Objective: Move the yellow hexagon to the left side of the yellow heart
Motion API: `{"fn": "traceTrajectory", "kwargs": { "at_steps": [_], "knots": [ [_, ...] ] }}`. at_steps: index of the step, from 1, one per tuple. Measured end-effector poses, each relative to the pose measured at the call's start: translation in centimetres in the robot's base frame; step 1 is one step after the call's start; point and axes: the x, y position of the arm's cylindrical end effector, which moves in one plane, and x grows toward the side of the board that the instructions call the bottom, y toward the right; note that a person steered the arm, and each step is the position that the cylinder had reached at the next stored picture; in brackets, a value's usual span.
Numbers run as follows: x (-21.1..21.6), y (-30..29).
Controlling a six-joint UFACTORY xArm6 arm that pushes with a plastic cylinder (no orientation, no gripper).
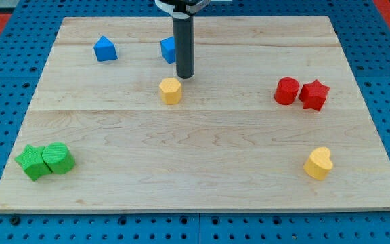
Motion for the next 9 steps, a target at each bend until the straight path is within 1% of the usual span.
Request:
{"fn": "traceTrajectory", "kwargs": {
  "at_steps": [4,6,7,8,9],
  "knots": [
    [0.0,0.0],
    [0.8,-3.7],
    [5.9,-1.2],
    [8.8,-0.6],
    [10.3,-4.2]
  ]
}}
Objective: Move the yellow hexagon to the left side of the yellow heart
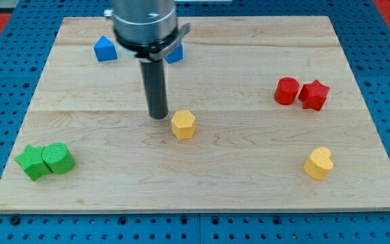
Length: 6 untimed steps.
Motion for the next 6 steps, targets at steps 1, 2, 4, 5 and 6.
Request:
{"fn": "traceTrajectory", "kwargs": {
  "at_steps": [1,2,4,5,6],
  "knots": [
    [2.5,6.2],
    [4.8,9.8],
    [7.8,13.3],
    [7.8,17.7],
    [10.4,17.6]
  ]
}}
